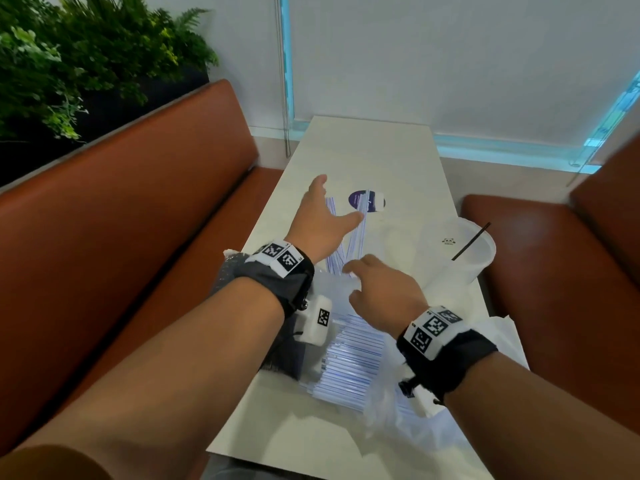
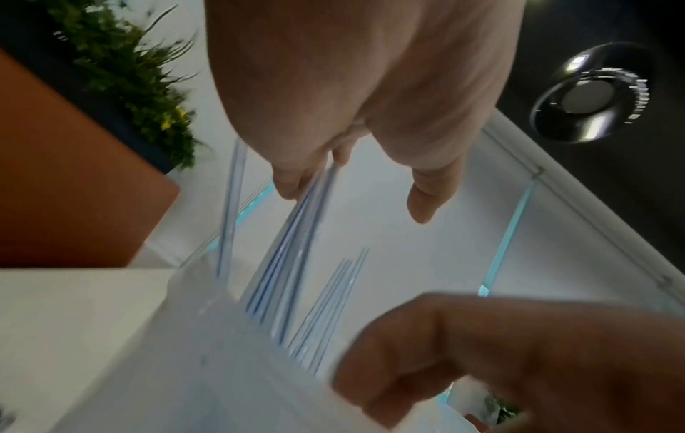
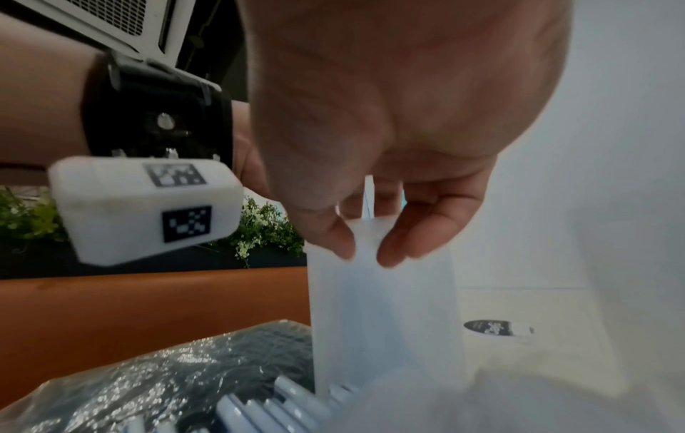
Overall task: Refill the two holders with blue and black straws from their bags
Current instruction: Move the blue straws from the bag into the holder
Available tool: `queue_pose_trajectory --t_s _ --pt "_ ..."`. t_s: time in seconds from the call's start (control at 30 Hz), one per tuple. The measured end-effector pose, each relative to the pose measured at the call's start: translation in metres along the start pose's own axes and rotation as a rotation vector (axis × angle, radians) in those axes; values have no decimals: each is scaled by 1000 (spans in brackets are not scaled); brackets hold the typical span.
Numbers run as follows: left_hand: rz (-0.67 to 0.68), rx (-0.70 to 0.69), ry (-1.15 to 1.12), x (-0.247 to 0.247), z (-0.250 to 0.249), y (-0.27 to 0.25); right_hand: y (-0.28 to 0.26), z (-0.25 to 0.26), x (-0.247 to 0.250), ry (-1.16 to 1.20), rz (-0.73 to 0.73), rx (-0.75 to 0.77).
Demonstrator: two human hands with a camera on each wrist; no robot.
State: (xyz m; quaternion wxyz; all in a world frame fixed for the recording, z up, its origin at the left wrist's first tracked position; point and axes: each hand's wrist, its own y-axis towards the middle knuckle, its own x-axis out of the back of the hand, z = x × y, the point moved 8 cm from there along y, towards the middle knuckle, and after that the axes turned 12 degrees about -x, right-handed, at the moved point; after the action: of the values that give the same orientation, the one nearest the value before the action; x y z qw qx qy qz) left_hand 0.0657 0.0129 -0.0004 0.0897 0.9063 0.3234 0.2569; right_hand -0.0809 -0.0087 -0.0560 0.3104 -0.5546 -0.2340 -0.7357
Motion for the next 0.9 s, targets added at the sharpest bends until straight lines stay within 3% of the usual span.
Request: queue_pose_trajectory --t_s 0.13,0.2,0.23,0.3,0.4,0.47,0.63,0.9 --pt "-134 -284 223 26 -45 -9 -15 -19 29 90 -201 -161" --pt "-146 -424 272 29 -67 -25 -18 -43 18 -45 -55 -340" --pt "-82 -471 287 21 -74 -34 -21 -55 10 -140 44 -414" --pt "204 -490 358 -8 -73 -57 -27 -69 -3 -264 191 -485" --pt "779 -353 568 -64 -28 -104 -29 -74 -17 -275 287 -470" --pt "993 -313 691 -86 1 -133 -26 -78 -21 -186 296 -482" --pt "1024 -379 672 -119 17 -152 -20 -82 -28 49 355 -478" --pt "1016 -460 754 -136 14 -145 -20 -79 -18 125 326 -410"
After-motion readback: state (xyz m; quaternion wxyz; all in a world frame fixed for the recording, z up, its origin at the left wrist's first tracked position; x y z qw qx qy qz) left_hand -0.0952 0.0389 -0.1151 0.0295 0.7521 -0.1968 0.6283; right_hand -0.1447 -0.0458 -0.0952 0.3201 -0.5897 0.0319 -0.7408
